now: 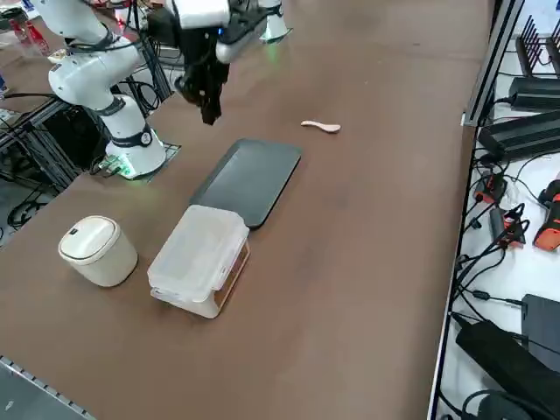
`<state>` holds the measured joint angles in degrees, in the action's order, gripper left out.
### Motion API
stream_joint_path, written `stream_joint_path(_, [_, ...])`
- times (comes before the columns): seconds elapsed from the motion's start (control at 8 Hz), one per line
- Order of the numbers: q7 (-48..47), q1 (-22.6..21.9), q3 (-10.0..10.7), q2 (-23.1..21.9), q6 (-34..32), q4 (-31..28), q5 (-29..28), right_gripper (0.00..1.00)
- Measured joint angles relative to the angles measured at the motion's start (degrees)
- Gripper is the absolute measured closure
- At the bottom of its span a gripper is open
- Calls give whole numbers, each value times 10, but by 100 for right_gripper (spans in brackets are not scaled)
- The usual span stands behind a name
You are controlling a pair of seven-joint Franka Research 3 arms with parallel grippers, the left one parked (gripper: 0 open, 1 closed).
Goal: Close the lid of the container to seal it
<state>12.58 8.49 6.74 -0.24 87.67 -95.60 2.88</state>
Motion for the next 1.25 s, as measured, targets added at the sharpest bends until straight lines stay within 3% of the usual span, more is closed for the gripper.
stream_joint_path(0.12, [-32,-20,0,0,-25,25,-8,85])
stream_joint_path(0.25, [-57,-39,-1,1,-39,41,-17,70])
stream_joint_path(0.5, [-95,-64,-1,4,-46,62,-44,56])
stream_joint_path(0.88, [-152,-124,-3,9,-44,67,-48,1])
stream_joint_path(1.25, [-161,-154,-2,22,-31,73,-48,0])
